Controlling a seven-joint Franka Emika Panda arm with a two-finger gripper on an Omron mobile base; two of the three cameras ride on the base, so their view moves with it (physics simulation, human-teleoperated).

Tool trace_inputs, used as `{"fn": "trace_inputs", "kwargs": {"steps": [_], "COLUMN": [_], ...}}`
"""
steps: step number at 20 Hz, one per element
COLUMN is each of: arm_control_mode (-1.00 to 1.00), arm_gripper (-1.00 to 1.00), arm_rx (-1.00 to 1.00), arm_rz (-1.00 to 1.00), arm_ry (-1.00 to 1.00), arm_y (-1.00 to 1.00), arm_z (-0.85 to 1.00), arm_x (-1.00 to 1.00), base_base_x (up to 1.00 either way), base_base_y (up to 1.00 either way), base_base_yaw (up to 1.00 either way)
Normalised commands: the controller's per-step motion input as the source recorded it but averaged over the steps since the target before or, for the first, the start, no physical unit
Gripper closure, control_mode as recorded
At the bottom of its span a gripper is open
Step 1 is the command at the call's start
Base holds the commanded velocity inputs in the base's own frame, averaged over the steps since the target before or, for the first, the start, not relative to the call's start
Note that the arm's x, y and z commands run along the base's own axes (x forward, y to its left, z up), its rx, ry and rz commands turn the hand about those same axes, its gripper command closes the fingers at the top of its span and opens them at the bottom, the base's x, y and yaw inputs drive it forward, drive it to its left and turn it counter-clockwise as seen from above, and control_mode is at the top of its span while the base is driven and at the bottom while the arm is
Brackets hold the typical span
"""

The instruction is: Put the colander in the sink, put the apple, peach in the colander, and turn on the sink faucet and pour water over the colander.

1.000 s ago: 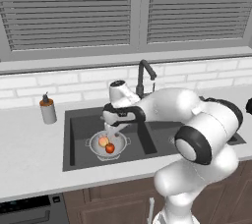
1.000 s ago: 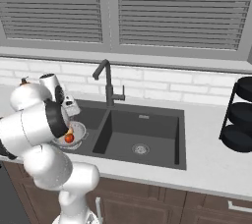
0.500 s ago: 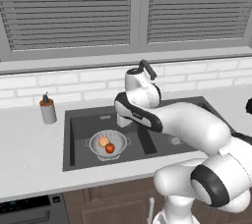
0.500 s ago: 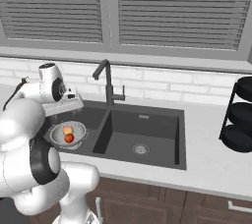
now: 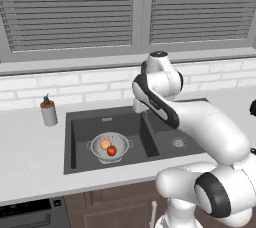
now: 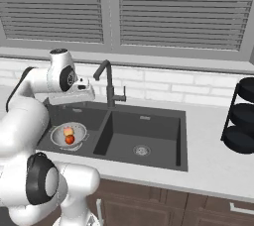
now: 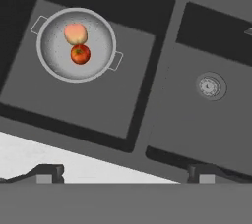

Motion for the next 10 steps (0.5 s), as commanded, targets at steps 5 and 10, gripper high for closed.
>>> {"fn": "trace_inputs", "kwargs": {"steps": [5,10], "arm_control_mode": [-1.0,-1.0], "arm_gripper": [-1.0,-1.0], "arm_rx": [0.15,0.19], "arm_rz": [-0.19,-0.05], "arm_ry": [0.0,-0.01], "arm_y": [-0.63,-0.33], "arm_z": [0.42,0.15], "arm_x": [0.0,0.0], "base_base_x": [0.0,0.0], "base_base_y": [0.0,0.0], "base_base_yaw": [0.0,0.0]}}
